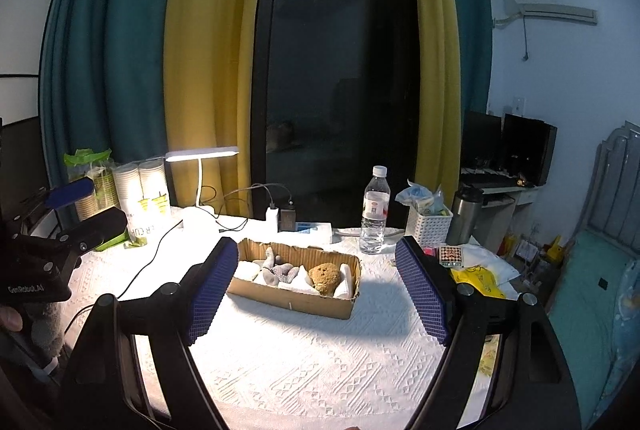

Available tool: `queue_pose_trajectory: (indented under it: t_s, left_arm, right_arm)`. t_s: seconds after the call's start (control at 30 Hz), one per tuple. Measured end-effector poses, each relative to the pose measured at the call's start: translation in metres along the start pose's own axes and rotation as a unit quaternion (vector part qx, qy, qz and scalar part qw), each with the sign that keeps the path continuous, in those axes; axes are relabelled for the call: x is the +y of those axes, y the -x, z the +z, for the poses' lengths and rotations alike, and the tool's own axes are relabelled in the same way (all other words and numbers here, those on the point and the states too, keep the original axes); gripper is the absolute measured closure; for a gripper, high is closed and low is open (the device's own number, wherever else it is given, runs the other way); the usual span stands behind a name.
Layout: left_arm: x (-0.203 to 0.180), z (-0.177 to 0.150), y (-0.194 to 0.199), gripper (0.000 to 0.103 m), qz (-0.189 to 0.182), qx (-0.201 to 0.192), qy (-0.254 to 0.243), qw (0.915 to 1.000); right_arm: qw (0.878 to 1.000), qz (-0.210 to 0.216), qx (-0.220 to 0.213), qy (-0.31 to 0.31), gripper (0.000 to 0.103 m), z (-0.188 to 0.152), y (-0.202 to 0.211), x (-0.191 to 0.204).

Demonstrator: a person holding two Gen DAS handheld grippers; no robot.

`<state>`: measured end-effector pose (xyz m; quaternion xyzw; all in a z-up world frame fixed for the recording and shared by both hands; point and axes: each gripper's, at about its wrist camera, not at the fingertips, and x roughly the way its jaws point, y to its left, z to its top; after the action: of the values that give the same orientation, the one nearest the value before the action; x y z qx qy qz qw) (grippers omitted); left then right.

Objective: Organize soft objects

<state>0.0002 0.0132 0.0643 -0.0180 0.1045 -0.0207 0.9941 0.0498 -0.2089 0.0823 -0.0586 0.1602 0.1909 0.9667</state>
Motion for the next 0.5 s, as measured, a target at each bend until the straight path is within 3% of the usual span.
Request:
queue_pose_trajectory:
  t_s: [0.5]
  left_arm:
    - [0.0015, 0.0000, -0.0031, 0.001, 0.004, 0.001, 0.005, 1.0000]
  right_arm:
    - [1.000, 0.000, 0.001, 0.000, 0.019, -0.0008, -0.0009, 0.0013]
